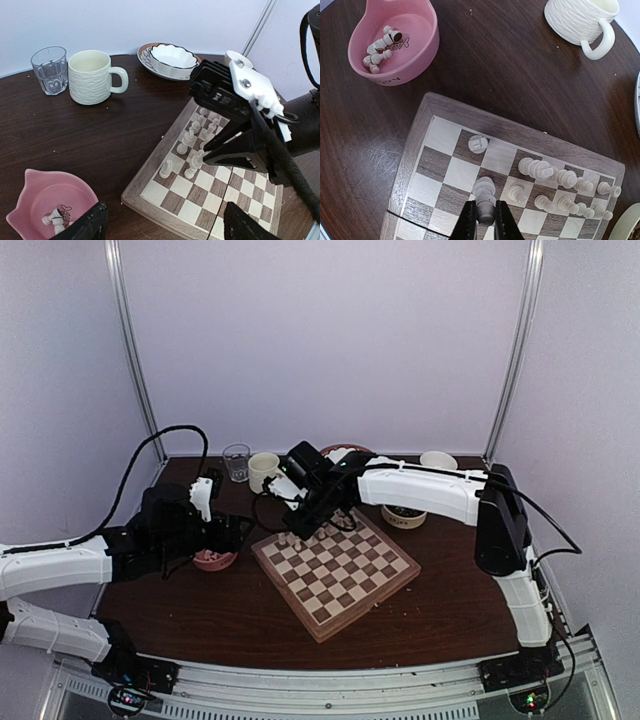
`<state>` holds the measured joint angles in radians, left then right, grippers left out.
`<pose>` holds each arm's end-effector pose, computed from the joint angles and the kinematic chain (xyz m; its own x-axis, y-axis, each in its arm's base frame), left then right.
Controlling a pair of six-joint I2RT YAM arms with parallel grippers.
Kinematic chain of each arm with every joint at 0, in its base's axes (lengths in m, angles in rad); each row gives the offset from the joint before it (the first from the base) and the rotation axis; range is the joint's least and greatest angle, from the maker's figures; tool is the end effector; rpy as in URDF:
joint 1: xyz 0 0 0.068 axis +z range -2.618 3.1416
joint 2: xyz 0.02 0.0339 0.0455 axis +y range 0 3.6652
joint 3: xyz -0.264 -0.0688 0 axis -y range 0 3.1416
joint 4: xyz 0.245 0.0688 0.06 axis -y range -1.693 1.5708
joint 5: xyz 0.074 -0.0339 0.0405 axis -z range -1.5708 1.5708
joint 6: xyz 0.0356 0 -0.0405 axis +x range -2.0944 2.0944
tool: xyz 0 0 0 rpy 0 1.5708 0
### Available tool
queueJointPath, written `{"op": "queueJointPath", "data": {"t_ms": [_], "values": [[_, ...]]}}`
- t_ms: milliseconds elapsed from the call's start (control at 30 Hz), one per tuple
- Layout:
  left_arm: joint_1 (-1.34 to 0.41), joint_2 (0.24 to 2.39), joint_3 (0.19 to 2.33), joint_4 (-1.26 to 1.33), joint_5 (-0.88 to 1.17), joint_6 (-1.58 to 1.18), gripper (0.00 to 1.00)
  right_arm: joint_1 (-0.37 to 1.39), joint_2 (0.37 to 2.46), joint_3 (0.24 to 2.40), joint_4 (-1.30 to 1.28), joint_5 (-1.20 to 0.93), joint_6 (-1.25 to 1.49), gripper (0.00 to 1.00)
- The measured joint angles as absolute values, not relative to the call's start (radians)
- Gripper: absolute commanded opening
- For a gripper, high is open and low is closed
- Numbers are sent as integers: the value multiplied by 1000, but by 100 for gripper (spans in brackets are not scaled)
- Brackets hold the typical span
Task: Set up the chess pieces on the board
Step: Place the bishop on f1.
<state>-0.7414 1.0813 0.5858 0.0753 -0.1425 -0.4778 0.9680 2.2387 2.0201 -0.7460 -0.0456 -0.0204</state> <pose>0.1802 -0.1581 0.2382 -0.5306 -0.1313 -0.8374 0.3703 0.8527 -0.3684 0.2811 0.4112 0.2362 -0.4487 -0.6880 -0.5704 -0.8470 0.5310 0.0258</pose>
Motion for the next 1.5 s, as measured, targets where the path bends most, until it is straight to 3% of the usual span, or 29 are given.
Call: {"op": "queueJointPath", "data": {"t_ms": [1500], "values": [[-741,1078,586,73,-146,-477,80,930,2391,2156,-751,-40,-42,0]]}}
